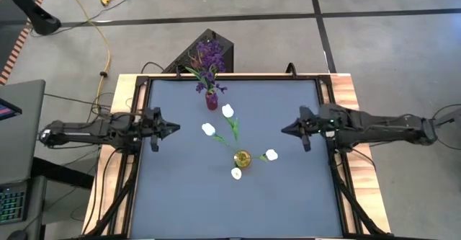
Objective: Sort flowers into vase by color
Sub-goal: Return to Home Position
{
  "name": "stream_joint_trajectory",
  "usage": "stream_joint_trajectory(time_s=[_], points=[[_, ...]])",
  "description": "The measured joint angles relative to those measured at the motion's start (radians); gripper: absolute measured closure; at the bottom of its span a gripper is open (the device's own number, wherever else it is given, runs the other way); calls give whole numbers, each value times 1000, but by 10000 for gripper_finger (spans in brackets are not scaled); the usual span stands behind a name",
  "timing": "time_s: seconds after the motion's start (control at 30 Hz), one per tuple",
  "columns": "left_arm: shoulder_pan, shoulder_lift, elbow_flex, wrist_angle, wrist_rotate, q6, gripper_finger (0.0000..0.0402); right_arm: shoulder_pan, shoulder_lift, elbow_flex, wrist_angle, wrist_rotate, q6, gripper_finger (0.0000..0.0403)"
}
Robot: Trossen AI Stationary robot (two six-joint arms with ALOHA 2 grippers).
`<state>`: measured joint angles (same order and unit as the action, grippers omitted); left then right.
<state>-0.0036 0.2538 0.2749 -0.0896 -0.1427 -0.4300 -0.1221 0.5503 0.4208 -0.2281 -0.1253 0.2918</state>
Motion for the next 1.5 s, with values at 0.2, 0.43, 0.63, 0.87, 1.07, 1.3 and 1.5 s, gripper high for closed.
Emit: stream_joint_trajectory(time_s=[0.2, 0.43, 0.63, 0.87, 1.07, 1.3, 1.5], points=[[1, -132, -52, -45, -53, 39, 400, -82, -149, -165, 229, -14, -9, 384], [1, -215, -243, 223, -53, 61, 401, -117, -172, -351, 578, -31, 7, 385], [0, -240, -263, 191, -17, 80, 401, -116, -172, -392, 579, -39, 6, 381], [1, -225, -263, 148, -89, 92, 402, -115, -172, -394, 584, -106, -129, 363], [2, -225, -263, 148, -91, 151, 401, -115, -172, -394, 579, -107, -140, 363], [2, -225, -263, 147, -91, 164, 401, -115, -172, -394, 540, -107, -128, 362], [2, -225, -263, 147, -92, 164, 401, -116, -172, -394, 523, -71, 8, 361]])
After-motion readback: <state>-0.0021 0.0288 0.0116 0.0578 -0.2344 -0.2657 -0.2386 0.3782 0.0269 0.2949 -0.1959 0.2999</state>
